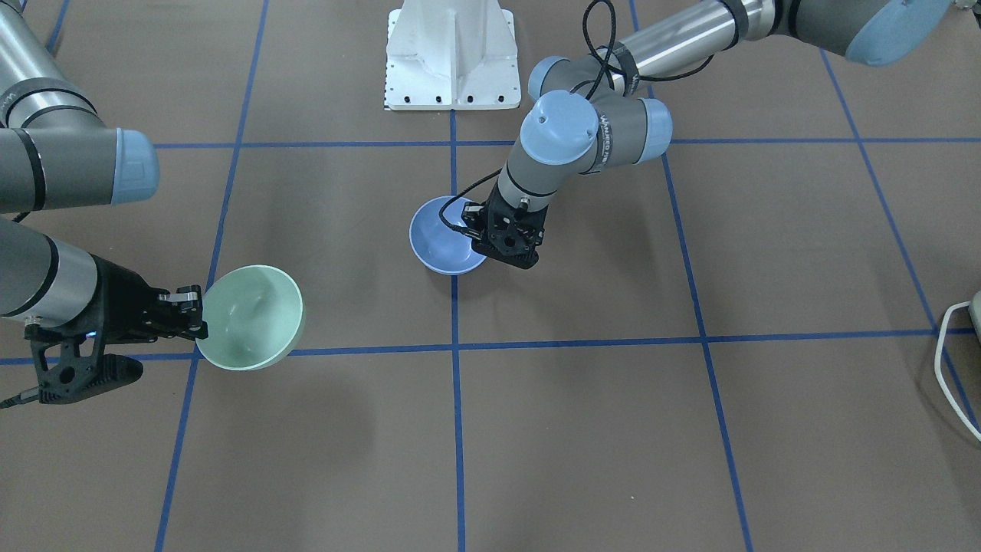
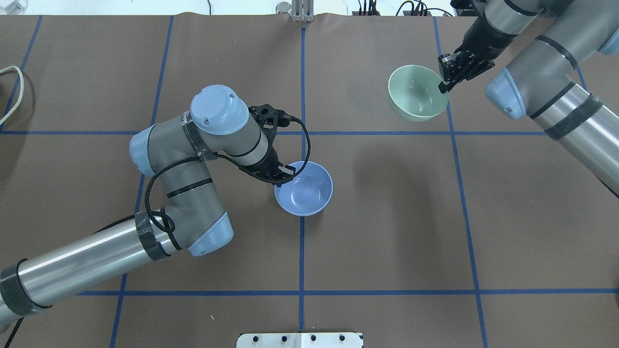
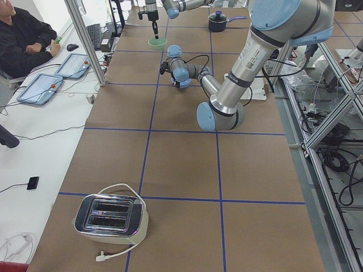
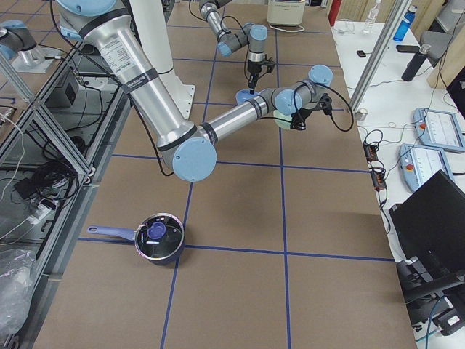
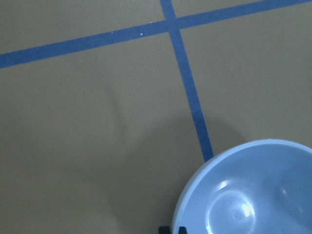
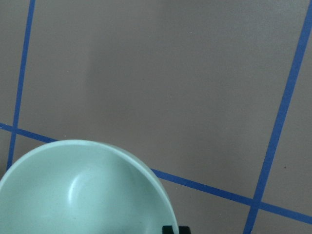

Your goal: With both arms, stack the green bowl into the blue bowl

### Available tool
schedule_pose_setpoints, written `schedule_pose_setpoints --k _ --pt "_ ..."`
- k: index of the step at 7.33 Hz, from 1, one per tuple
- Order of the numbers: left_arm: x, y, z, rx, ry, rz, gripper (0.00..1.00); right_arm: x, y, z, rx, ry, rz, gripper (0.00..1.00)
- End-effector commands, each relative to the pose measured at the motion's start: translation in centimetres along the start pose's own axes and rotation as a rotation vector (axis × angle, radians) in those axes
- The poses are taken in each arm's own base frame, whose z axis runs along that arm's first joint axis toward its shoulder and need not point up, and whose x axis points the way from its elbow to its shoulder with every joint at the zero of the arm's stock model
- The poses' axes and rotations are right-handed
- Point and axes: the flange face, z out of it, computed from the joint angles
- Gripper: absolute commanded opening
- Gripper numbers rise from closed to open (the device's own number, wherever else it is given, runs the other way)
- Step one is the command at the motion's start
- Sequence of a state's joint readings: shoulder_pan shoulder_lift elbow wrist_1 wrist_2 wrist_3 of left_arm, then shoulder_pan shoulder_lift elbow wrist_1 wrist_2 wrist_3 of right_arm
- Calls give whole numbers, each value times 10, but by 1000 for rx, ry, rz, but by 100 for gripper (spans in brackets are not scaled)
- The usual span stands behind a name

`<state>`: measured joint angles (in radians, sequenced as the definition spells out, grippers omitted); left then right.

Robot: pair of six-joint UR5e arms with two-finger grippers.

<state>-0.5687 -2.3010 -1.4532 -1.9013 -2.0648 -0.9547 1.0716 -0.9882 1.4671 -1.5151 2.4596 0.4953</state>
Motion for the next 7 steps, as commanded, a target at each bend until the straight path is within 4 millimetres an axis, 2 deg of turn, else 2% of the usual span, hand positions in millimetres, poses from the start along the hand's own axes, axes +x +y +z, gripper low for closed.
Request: schedule_pose_setpoints --k 1,2,3,4,5,6,7 --pt "2 1 -2 16 25 16 38 0 0 1 -1 1 -1 0" --pt "2 1 -2 16 25 10 79 1 0 0 -2 0 2 0" --pt "3 1 -3 17 26 6 97 0 0 0 -2 -1 2 0" --pt "4 1 -6 21 30 6 98 -4 -1 -1 -1 -5 1 0" --pt "1 6 -21 26 47 15 98 -17 -5 -9 6 -19 7 0" --pt "-43 8 -42 47 32 -3 98 -48 -9 -11 0 -51 36 0" --pt "-92 -2 -77 18 64 1 98 -84 0 2 -17 -67 54 0"
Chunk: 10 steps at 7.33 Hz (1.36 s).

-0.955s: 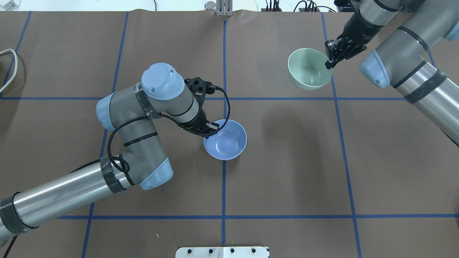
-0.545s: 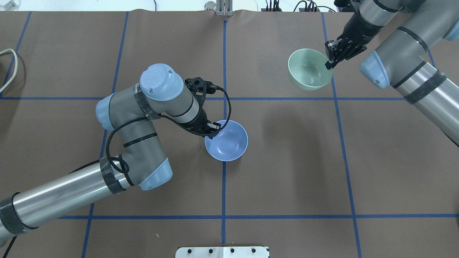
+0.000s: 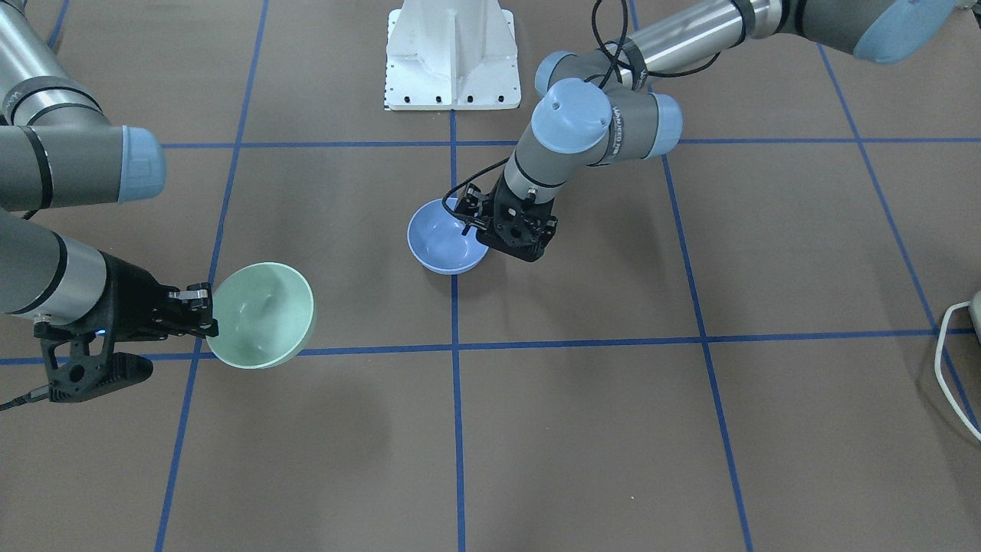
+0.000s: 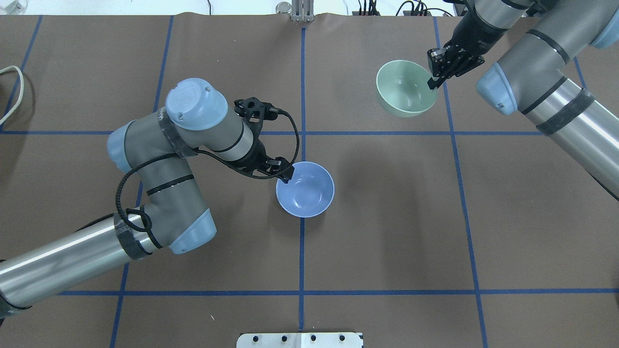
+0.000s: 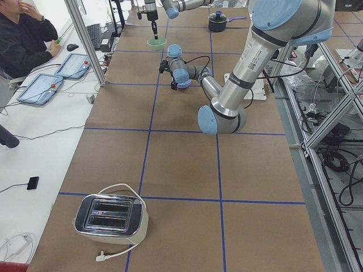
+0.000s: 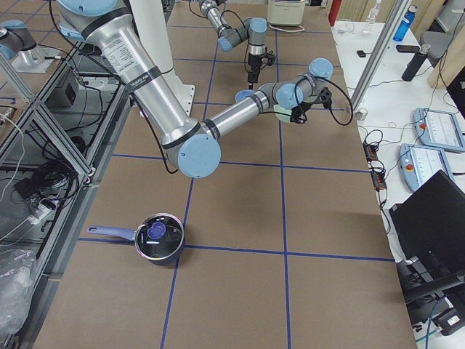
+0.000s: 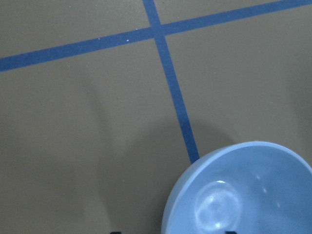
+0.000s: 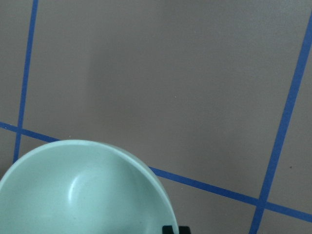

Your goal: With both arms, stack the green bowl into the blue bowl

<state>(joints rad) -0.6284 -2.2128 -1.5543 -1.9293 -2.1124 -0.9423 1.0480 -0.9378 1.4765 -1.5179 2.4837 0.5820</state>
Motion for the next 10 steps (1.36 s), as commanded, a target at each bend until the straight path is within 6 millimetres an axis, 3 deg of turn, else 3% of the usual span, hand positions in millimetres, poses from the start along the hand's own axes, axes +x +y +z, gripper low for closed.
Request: schedule_pose_setpoints --k 1,2,3,4,5,6,7,10 --pt "-105 -25 -78 0 25 -24 98 -75 16 20 -28 -44 20 0" --pt "-159 -28 -105 33 -11 13 98 -112 27 34 -46 -58 37 0" --pt "-220 -6 -120 28 -53 52 98 -147 46 52 -68 -68 34 0" --pt "-281 2 -157 54 -84 71 98 -183 66 79 -62 -40 26 0" --pt "-331 5 -197 85 -98 67 98 -205 80 103 -50 -29 17 0" --pt "-367 14 -221 103 -112 55 98 -211 87 116 -52 -38 16 0" --pt "-388 20 -239 115 -120 46 98 -211 89 128 -49 -17 18 0" --pt "-399 21 -244 109 -135 22 98 -188 93 138 -40 19 34 0"
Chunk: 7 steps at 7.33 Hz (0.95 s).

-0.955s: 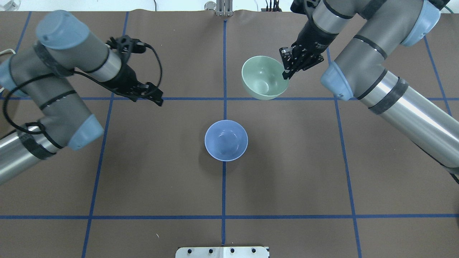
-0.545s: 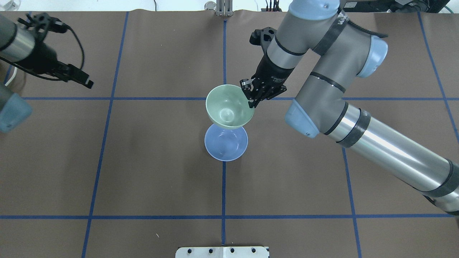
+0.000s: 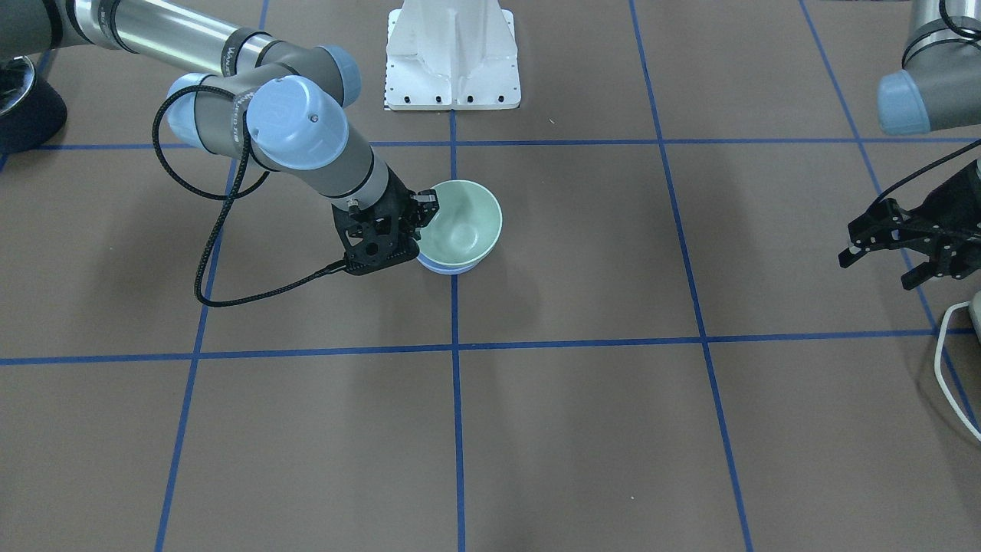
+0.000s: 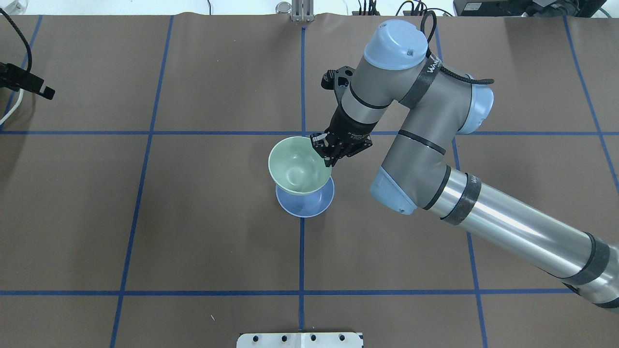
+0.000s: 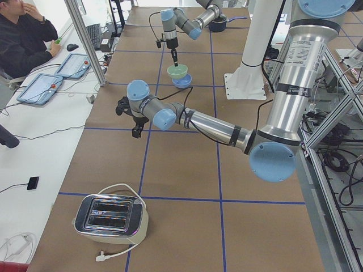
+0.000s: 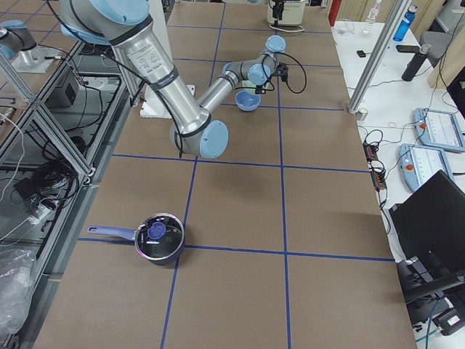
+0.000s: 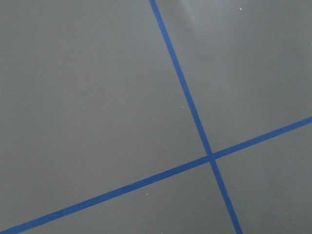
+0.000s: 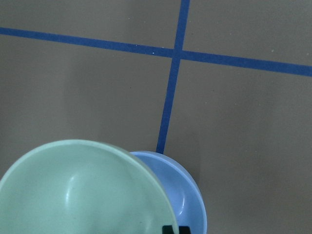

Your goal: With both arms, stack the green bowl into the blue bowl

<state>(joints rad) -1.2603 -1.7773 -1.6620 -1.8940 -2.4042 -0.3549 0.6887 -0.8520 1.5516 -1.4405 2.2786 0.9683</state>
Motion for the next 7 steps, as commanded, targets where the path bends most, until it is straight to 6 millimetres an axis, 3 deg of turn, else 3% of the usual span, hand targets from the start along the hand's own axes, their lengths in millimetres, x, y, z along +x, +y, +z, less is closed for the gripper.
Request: schedule_pose_setpoints --k 1,7 --pt "-6 0 -1 -3 -7 -9 98 11 1 6 18 27 8 0" --pt "-13 1 5 -13 -13 -21 98 -6 19 33 19 57 -6 0"
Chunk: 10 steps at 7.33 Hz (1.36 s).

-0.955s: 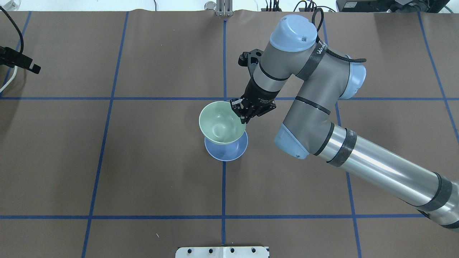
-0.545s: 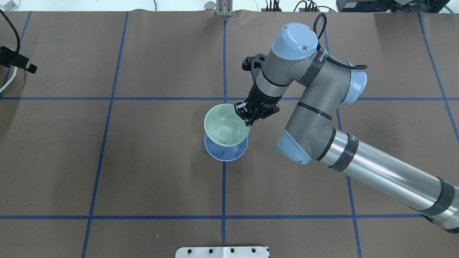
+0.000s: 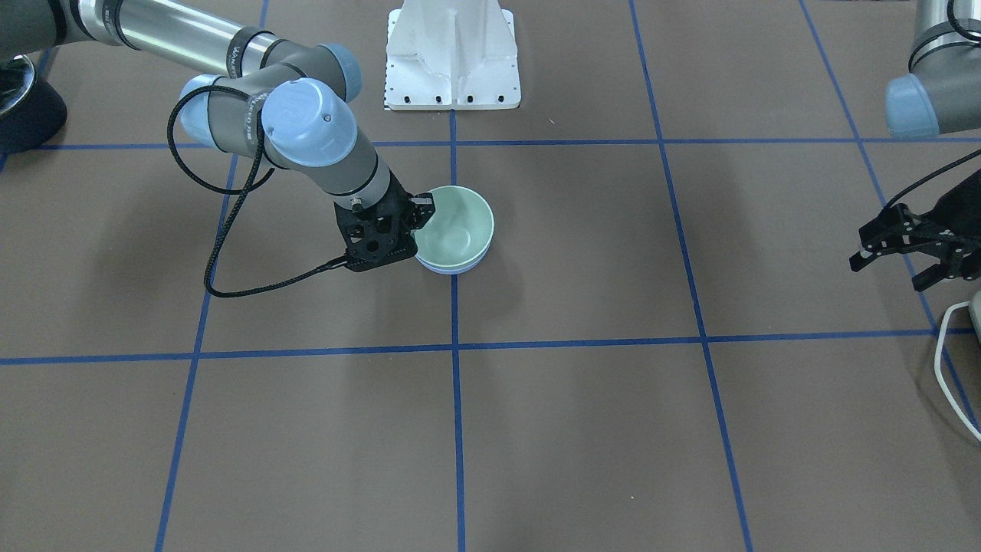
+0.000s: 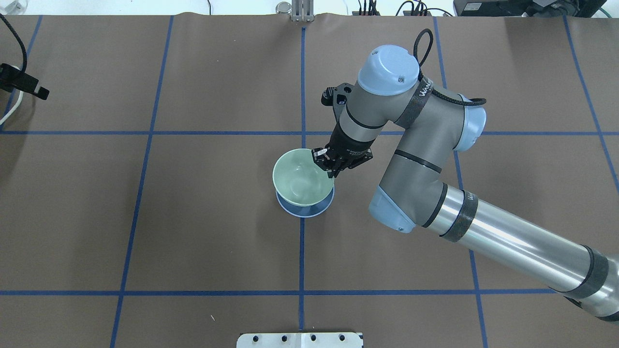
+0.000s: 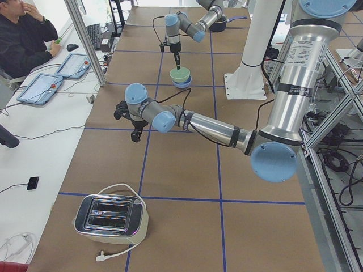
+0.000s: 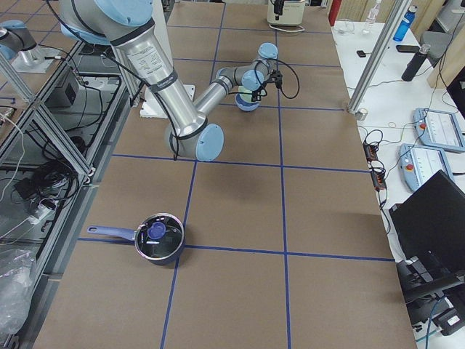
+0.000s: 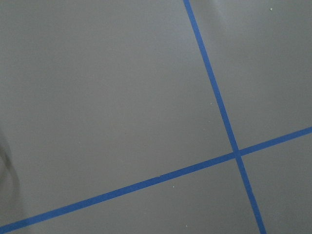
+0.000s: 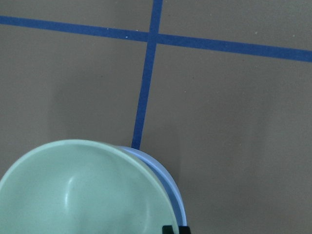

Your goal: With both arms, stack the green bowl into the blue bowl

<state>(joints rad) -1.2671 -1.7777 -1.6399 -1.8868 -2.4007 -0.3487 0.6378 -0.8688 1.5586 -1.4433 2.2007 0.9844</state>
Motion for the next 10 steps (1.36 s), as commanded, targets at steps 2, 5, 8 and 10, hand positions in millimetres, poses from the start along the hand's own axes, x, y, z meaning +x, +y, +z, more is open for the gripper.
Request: schedule_pose_setpoints --k 2,5,8,10 --pt "-3 0 2 -4 -5 -5 98 -4 5 9 0 11 -4 0" --pt "-2 0 3 -3 -5 -3 98 0 6 10 11 20 -4 0" --pt "-1 -1 2 -2 -3 -1 98 4 6 10 28 27 -7 15" --pt "-1 -2 1 1 -5 -1 98 6 12 4 36 18 -15 30"
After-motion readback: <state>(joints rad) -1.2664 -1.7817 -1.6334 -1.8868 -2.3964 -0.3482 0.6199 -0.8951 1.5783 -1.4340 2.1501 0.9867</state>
